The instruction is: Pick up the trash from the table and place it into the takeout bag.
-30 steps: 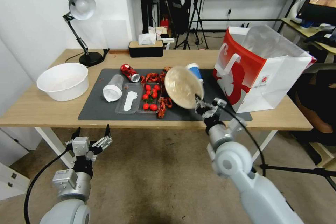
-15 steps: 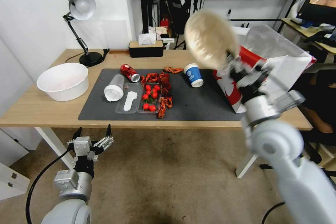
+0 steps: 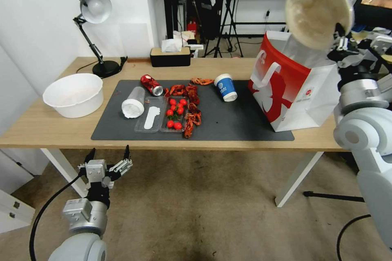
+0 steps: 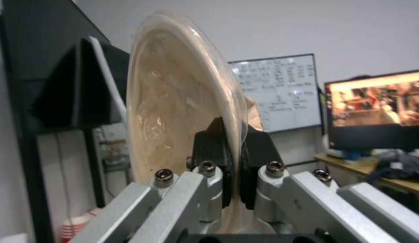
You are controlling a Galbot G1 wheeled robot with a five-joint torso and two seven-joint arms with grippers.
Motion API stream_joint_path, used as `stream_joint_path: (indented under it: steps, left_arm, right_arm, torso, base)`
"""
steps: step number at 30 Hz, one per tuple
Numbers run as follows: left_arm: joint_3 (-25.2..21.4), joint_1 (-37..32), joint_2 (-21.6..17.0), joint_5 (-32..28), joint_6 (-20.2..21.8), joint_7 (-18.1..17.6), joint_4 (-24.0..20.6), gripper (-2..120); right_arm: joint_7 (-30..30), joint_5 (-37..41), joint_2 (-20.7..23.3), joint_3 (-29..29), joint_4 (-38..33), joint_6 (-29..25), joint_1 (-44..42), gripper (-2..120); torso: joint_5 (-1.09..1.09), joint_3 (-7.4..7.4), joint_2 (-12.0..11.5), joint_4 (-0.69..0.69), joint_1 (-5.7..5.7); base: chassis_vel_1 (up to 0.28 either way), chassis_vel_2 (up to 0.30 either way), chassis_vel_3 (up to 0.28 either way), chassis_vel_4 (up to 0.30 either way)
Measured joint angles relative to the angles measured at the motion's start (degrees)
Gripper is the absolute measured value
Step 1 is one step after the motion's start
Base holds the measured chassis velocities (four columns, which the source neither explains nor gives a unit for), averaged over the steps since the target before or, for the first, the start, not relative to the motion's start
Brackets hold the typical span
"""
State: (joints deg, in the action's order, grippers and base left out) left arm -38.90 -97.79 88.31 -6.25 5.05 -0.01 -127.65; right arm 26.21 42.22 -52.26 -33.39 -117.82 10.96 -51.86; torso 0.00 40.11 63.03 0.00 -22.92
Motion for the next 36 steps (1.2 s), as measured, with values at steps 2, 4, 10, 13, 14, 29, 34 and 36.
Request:
stream_joint_path:
  steps: [2,4,10,13,14,29,34,36]
  left_arm:
    - [0.02,0.0,0.0,0.02,0.0,0.01,0.02,100]
    - [0.03,0.0,-0.04,0.03,-0.02,0.02,0.07,100]
    - [-0.11,-0.02,-0.22,0.01,-0.05,0.02,0.19,100]
    - [-0.11,-0.08,-0.22,0.01,-0.08,0.02,0.27,100]
    - [-0.09,-0.07,-0.2,0.01,-0.1,0.02,0.35,100]
    - [0.05,0.07,-0.12,0.0,-0.15,0.04,0.53,100]
    - [-0.05,-0.01,-0.17,-0.09,-0.19,0.04,0.42,100]
    - [-0.08,-0.05,-0.19,-0.12,-0.21,0.04,0.37,100]
  right_arm:
    - [0.54,-0.03,-0.01,0.14,0.26,0.53,0.02,1]
    - [2.08,-0.05,-0.5,0.75,1.25,2.15,0.09,1]
    - [3.68,0.09,-1.36,1.54,2.39,3.89,0.37,15]
    - [3.93,0.15,-1.43,1.7,2.87,4.08,0.68,27]
    - [4.04,0.18,-1.42,1.71,3.0,4.12,0.85,32]
    - [-3.16,10.77,0.32,0.48,-2.41,-4.56,0.9,84]
    - [-10.21,12.53,0.4,0.28,-6.46,-7.43,-3.81,99]
    - [-12.22,12.52,0.39,0.3,-7.56,-8.38,-5.48,100]
  torso:
    - [0.0,0.0,0.0,0.0,0.0]
    - [0.0,0.0,0.0,0.01,0.0]
    - [0.0,0.0,0.0,0.0,0.0]
    - [0.0,0.0,0.0,0.0,0.0]
    - [0.0,0.0,0.0,0.0,0.0]
    - [-0.01,0.0,0.0,0.01,0.01]
    - [-0.01,0.0,0.0,0.0,0.02]
    - [-0.01,0.0,0.0,0.0,0.01]
  base:
    - [0.0,0.0,0.0,0.0]
    - [0.0,0.0,0.0,0.0]
    - [0.0,0.0,0.0,0.0]
    - [0.0,0.0,0.0,0.0]
    - [0.0,0.0,0.0,0.0]
    - [0.0,0.0,0.0,0.0]
    - [0.0,0.0,0.0,0.0]
    - [0.0,0.0,0.0,0.0]
